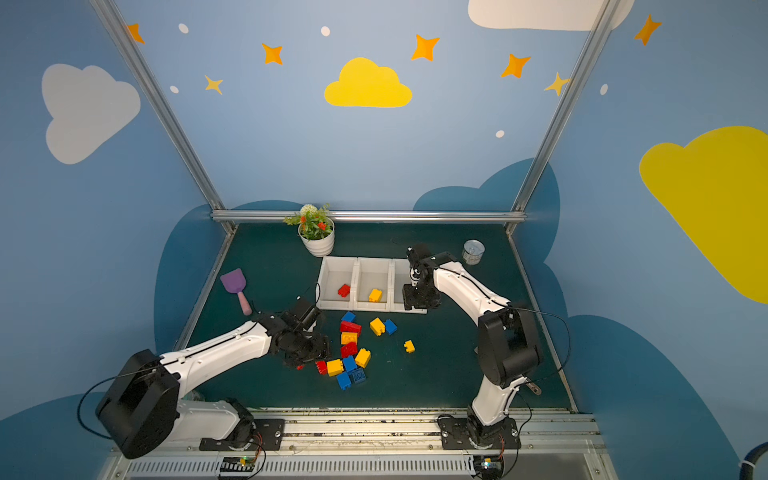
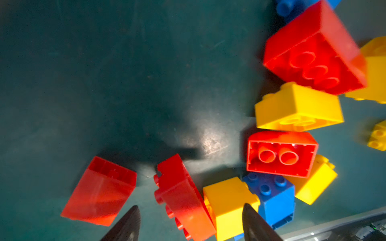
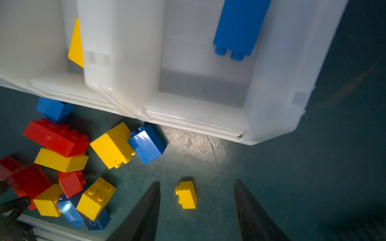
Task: Sort the legos into containers by color
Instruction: 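Grasp a red brick with the left gripper while the right gripper hovers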
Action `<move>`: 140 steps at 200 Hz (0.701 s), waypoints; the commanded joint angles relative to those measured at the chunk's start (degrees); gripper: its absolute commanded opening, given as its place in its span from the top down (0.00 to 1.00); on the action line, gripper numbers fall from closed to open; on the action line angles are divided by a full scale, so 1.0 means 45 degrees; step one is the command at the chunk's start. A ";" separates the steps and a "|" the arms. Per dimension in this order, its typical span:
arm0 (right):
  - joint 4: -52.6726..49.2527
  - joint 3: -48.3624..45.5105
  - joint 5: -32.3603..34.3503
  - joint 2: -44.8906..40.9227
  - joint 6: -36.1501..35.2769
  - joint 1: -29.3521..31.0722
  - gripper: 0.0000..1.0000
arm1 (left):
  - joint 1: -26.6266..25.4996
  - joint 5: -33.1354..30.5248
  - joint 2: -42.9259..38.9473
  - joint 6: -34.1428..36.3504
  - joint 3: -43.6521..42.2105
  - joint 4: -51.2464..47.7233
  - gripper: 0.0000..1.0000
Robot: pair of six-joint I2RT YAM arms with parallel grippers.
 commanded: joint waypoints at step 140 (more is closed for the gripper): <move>0.0025 -0.0139 0.0014 -0.0406 0.0280 0.0031 0.49 | -0.0149 -0.0384 0.1230 0.0176 0.0530 0.0471 0.68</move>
